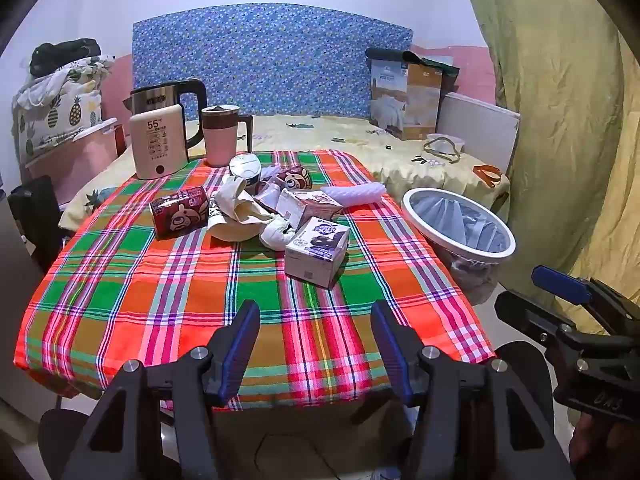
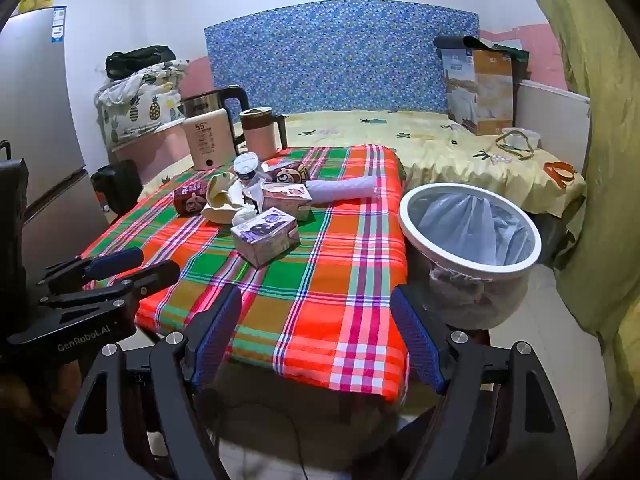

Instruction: Collect trash

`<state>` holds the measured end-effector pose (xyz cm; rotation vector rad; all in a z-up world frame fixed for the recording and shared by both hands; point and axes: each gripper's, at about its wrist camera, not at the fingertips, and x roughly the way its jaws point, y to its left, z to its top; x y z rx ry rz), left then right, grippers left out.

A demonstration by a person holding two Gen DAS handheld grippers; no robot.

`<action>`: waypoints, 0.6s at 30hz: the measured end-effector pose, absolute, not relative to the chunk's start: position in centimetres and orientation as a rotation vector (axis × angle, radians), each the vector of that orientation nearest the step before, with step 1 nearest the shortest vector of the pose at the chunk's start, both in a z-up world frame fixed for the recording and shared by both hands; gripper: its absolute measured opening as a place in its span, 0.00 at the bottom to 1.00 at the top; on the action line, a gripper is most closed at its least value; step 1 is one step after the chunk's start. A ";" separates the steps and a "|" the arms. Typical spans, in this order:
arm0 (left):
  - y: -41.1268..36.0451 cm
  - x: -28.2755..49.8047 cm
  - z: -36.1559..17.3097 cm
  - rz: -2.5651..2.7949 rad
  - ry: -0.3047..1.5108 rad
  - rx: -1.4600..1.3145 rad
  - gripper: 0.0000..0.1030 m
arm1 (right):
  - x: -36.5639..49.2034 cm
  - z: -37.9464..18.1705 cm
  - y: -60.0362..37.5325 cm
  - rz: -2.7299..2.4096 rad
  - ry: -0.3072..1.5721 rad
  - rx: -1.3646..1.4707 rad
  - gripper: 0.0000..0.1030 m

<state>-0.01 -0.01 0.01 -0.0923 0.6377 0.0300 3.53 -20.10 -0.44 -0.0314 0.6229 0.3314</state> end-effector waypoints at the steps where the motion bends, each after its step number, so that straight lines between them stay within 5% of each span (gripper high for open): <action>1: 0.0 0.0 0.0 0.030 0.637 -0.093 0.56 | 3.5 -0.4 -20.1 0.332 0.623 -0.032 0.76; 18: 0.2 -0.1 0.2 0.024 0.634 -0.112 0.56 | 3.2 -0.4 -19.6 0.328 0.615 -0.048 0.76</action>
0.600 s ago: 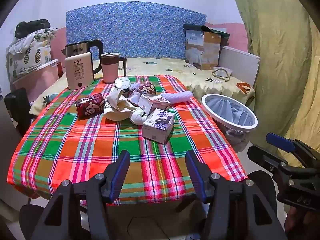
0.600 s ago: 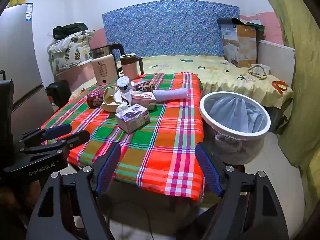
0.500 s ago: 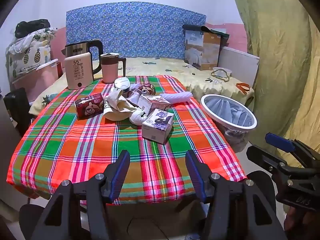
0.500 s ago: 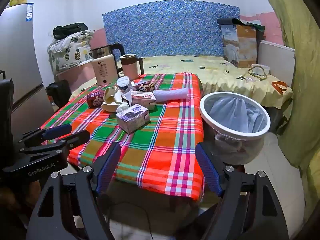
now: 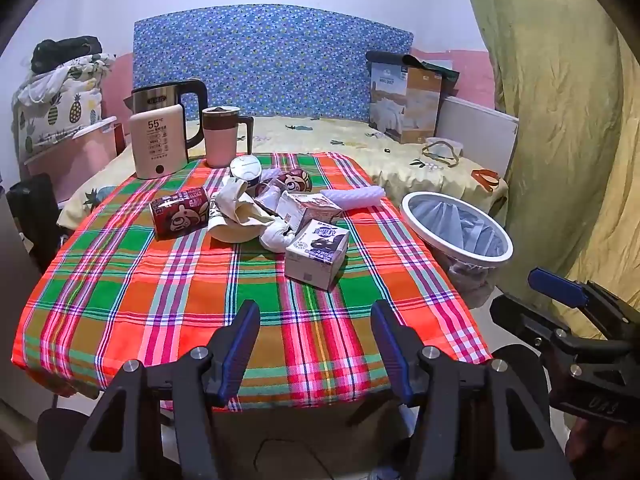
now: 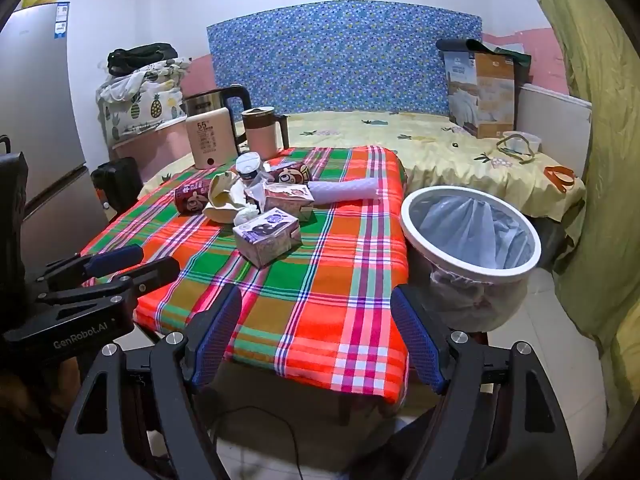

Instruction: Collect trash

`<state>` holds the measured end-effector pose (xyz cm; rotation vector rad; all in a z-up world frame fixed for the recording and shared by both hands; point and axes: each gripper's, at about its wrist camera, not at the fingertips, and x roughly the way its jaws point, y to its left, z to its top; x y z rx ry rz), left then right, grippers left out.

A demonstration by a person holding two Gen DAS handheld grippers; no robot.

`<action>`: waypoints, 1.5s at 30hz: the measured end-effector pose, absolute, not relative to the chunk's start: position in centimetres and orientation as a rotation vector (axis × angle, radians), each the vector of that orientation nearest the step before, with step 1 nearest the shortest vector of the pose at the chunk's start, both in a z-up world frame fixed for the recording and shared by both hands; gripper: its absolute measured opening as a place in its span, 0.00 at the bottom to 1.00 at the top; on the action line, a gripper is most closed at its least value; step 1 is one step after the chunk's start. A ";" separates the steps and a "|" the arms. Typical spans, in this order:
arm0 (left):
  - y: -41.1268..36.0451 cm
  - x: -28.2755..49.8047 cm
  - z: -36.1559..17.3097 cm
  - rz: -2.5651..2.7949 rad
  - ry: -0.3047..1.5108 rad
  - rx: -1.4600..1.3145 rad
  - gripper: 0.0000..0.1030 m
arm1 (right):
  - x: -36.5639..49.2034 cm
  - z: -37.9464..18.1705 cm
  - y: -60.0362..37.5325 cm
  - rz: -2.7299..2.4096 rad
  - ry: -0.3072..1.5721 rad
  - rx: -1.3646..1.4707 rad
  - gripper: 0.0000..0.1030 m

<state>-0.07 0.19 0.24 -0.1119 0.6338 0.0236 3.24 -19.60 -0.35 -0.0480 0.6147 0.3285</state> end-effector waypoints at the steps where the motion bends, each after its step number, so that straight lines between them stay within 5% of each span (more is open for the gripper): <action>1: 0.2 0.0 0.2 0.024 0.634 -0.112 0.56 | 3.4 -0.4 -19.7 0.330 0.617 -0.051 0.76; 45: 0.3 -0.2 0.2 0.020 0.633 -0.125 0.56 | 3.3 -0.7 -19.2 0.328 0.631 -0.060 0.76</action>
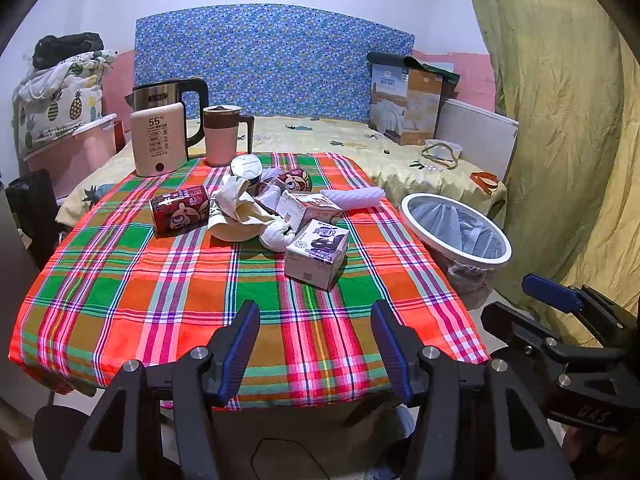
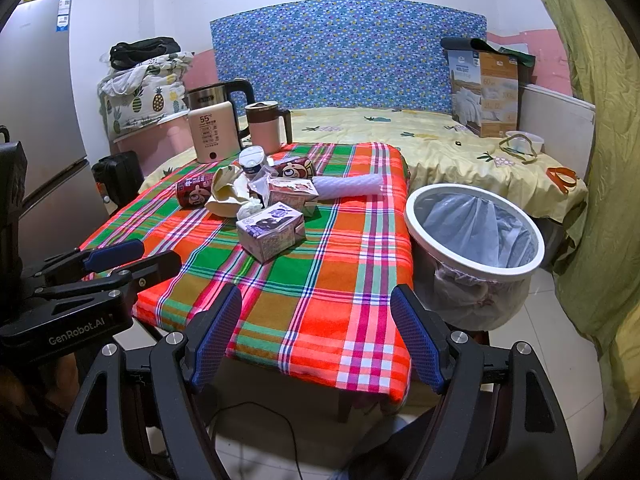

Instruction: Collect trash

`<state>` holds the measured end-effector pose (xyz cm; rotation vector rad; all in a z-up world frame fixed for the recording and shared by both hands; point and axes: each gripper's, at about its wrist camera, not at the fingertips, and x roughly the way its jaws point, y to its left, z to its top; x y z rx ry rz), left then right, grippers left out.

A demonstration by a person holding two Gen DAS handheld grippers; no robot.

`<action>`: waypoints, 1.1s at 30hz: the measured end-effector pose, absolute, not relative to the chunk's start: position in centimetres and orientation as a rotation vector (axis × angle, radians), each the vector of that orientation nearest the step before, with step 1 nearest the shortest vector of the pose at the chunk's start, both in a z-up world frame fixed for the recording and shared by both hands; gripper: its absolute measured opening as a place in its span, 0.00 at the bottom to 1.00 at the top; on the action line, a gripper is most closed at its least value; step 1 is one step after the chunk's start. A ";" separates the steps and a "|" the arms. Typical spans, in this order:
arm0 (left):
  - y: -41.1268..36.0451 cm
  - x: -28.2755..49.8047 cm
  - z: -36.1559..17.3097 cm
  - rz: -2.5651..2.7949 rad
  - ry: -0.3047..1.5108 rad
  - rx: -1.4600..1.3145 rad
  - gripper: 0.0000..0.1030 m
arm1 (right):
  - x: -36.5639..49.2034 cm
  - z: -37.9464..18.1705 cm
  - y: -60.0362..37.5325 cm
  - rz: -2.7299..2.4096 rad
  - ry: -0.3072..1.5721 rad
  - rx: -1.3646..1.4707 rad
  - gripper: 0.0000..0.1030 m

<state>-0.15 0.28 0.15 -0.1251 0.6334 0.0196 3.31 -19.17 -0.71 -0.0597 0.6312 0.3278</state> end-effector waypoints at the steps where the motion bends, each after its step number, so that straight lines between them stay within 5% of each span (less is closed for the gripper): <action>1: 0.3 -0.1 0.1 0.020 0.633 -0.125 0.56 | 3.3 -0.7 -19.2 0.328 0.630 -0.060 0.76; 33: 3.9 3.6 -2.7 0.037 0.686 -0.183 0.56 | 6.2 -1.8 -17.8 0.349 0.669 -0.093 0.76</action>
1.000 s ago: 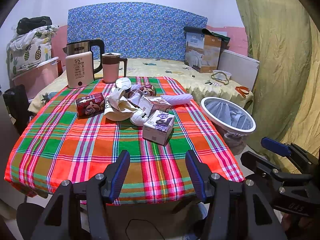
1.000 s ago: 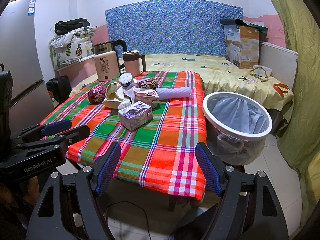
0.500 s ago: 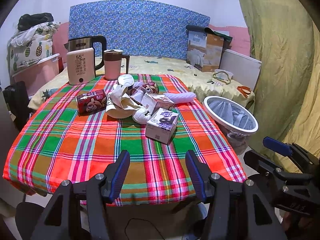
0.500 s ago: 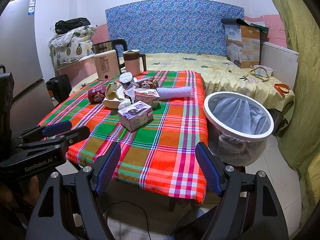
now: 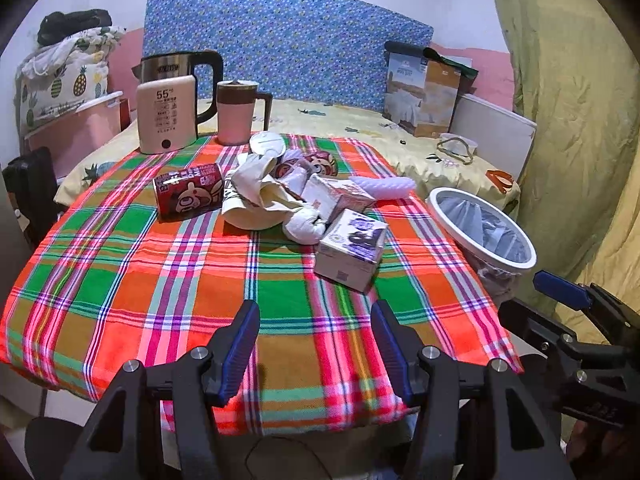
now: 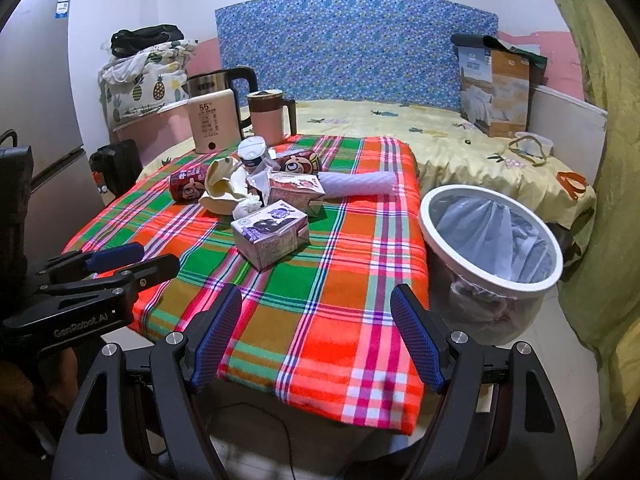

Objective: Collect trash
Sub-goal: 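Grasp the purple grape milk carton with the right tool while the left tool grasps white paper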

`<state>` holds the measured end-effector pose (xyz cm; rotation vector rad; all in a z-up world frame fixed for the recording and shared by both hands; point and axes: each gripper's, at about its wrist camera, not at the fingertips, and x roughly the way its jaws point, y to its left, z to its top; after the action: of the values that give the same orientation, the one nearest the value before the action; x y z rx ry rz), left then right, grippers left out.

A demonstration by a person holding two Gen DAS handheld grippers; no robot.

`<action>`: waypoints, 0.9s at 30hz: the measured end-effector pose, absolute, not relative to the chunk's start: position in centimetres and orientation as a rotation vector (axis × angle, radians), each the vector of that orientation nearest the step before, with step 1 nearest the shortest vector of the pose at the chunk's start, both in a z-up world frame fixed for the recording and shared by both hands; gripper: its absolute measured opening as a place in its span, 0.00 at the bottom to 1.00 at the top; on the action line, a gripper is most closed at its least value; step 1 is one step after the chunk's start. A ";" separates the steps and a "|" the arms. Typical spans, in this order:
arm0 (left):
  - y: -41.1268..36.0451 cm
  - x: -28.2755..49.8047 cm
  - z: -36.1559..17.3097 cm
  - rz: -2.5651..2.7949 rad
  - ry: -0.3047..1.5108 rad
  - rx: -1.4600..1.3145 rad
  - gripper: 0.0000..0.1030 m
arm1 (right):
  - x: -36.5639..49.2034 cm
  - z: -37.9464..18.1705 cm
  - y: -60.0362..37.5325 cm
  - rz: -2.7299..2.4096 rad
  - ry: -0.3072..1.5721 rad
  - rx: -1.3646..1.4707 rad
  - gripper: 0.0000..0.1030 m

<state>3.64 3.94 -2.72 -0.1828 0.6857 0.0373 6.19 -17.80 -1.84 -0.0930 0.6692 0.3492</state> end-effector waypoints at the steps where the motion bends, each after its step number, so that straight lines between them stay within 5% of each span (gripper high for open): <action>1: 4.2 3.9 -2.9 0.039 0.687 -0.185 0.56 | 6.4 -1.9 -17.7 0.352 0.675 -0.093 0.76; 27: 12.4 9.1 -4.4 0.123 0.691 -0.273 0.56 | 13.8 -4.7 -10.8 0.385 0.796 0.017 0.76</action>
<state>9.14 12.41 -4.37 -0.2728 0.6913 0.1226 13.76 -10.81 -4.73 0.0172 0.7964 0.3847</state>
